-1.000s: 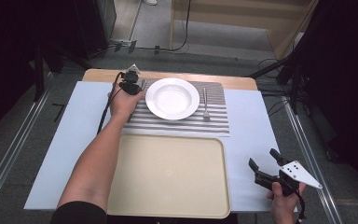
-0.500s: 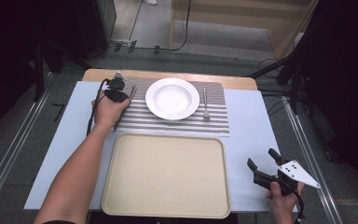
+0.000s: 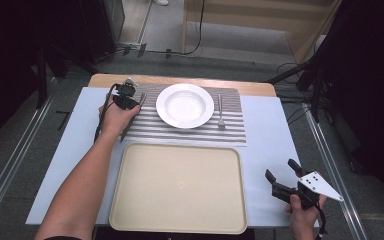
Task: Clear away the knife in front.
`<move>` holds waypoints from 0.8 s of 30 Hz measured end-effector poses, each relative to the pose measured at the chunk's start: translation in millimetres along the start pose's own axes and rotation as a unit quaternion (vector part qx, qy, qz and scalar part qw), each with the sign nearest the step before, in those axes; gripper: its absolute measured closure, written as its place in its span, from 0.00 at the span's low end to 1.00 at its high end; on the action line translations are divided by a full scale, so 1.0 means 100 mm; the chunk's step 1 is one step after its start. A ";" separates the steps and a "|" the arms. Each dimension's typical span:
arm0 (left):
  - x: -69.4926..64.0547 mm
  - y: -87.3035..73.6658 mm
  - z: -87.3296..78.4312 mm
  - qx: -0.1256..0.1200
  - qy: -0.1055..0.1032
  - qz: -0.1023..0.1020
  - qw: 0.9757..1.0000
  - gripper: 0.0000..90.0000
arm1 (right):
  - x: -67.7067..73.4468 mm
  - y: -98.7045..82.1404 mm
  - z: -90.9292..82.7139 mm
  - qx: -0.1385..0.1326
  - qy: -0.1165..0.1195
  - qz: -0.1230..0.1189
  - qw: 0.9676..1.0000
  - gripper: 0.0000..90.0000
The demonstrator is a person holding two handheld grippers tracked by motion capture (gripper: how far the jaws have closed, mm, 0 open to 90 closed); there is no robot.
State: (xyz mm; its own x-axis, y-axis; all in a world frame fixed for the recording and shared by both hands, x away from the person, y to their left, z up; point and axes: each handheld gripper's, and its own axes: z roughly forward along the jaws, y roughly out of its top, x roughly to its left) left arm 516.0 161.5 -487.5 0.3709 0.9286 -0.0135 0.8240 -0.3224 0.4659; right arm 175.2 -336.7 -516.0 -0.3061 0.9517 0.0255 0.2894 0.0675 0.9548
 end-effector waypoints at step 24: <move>0.03 0.05 0.01 0.020 -0.012 -0.036 0.999 0.88 | -0.01 -0.01 0.04 0.005 -0.001 0.000 1.000 0.14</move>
State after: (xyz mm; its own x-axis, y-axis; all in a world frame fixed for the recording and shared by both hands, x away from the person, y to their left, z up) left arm 521.6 162.1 -486.0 0.3197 0.9451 -0.0680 0.8657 -0.2622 0.4263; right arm 178.9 -336.4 -518.3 -0.3044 0.9522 0.0249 0.2991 0.0708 0.9516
